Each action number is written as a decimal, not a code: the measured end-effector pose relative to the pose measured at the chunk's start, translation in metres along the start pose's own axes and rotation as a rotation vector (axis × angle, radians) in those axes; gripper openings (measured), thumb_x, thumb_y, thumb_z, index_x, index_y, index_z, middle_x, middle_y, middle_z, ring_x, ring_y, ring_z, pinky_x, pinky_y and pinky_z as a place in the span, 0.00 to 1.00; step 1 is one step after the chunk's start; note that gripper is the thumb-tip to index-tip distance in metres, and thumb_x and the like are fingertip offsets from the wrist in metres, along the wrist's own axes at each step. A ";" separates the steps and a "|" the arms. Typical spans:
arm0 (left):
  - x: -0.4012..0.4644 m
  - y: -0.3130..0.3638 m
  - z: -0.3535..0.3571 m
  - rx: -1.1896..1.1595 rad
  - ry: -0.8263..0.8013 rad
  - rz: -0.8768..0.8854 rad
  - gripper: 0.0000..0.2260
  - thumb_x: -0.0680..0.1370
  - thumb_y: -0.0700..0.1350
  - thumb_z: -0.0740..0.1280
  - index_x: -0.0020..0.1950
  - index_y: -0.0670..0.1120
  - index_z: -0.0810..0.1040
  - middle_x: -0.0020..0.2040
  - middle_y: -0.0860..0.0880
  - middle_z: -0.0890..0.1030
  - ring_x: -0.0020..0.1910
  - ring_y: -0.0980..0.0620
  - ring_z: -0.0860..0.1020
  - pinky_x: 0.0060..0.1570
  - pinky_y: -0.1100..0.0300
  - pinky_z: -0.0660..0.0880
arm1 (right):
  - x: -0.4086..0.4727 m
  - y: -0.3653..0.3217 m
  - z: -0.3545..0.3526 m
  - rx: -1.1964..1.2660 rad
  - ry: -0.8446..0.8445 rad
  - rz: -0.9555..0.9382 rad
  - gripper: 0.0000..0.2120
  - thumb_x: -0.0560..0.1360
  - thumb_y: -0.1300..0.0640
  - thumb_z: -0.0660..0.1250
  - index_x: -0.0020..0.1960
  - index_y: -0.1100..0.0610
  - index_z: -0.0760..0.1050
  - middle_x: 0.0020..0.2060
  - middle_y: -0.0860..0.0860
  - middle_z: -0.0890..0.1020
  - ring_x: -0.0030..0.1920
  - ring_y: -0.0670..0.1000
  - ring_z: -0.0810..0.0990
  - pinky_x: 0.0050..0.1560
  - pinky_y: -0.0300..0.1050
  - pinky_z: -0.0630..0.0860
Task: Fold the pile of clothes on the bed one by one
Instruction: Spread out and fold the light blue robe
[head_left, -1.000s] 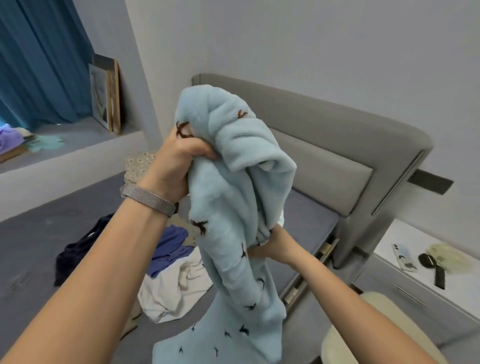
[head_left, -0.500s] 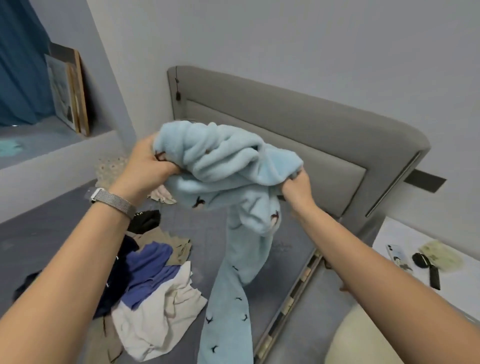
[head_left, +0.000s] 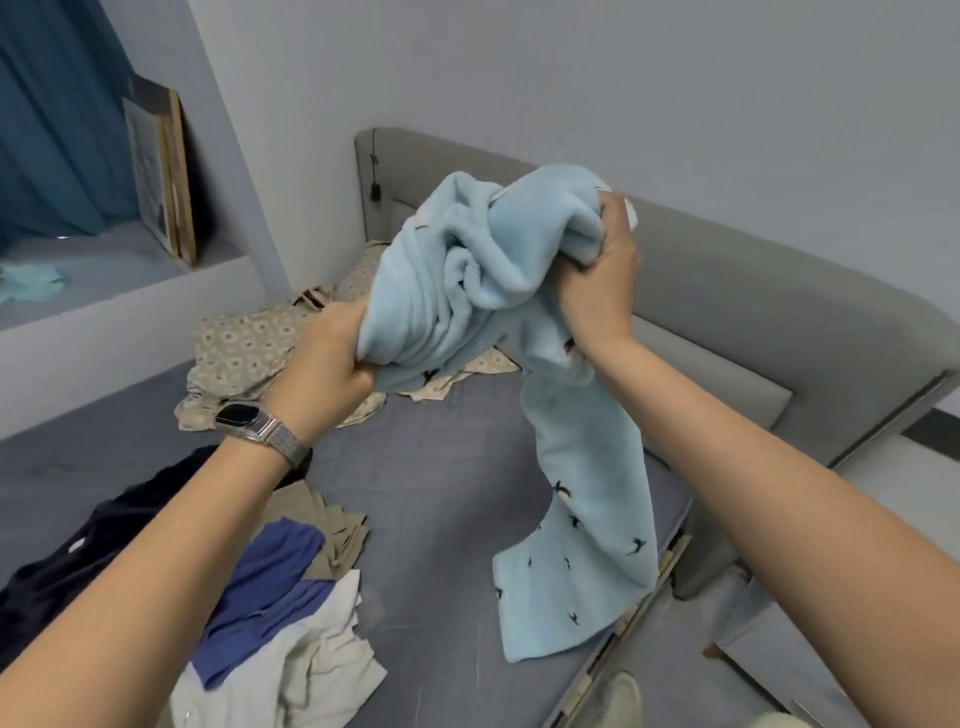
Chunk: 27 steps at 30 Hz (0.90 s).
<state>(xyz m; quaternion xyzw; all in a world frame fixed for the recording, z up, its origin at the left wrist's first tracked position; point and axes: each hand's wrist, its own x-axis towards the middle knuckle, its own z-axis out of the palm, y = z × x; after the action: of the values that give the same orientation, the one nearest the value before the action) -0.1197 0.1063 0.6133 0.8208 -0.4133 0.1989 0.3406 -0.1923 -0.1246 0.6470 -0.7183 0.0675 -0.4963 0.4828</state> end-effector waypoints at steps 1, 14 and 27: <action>0.007 -0.008 0.015 0.035 -0.015 0.008 0.17 0.64 0.23 0.63 0.50 0.35 0.77 0.45 0.40 0.80 0.45 0.40 0.76 0.40 0.59 0.64 | 0.011 0.016 0.009 0.000 -0.039 -0.006 0.17 0.70 0.67 0.65 0.50 0.47 0.67 0.40 0.44 0.77 0.40 0.43 0.73 0.43 0.36 0.72; -0.040 -0.105 0.283 0.422 -0.347 -0.663 0.29 0.61 0.33 0.72 0.60 0.46 0.74 0.43 0.45 0.81 0.44 0.41 0.79 0.43 0.50 0.74 | 0.010 0.371 0.041 -0.354 -0.866 0.314 0.07 0.72 0.62 0.68 0.45 0.56 0.70 0.44 0.51 0.73 0.43 0.49 0.71 0.37 0.33 0.64; -0.280 -0.143 0.535 0.017 -0.840 -1.299 0.43 0.75 0.62 0.61 0.78 0.50 0.36 0.78 0.55 0.45 0.78 0.51 0.44 0.75 0.46 0.47 | -0.242 0.616 0.000 -1.022 -1.584 0.494 0.54 0.63 0.27 0.66 0.75 0.38 0.34 0.77 0.49 0.40 0.76 0.63 0.36 0.68 0.73 0.48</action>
<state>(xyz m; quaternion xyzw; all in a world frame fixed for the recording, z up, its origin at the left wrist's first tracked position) -0.1414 -0.0677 0.0177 0.9077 0.0581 -0.3656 0.1973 -0.0771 -0.3083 0.0212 -0.9325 0.0790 0.3350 0.1090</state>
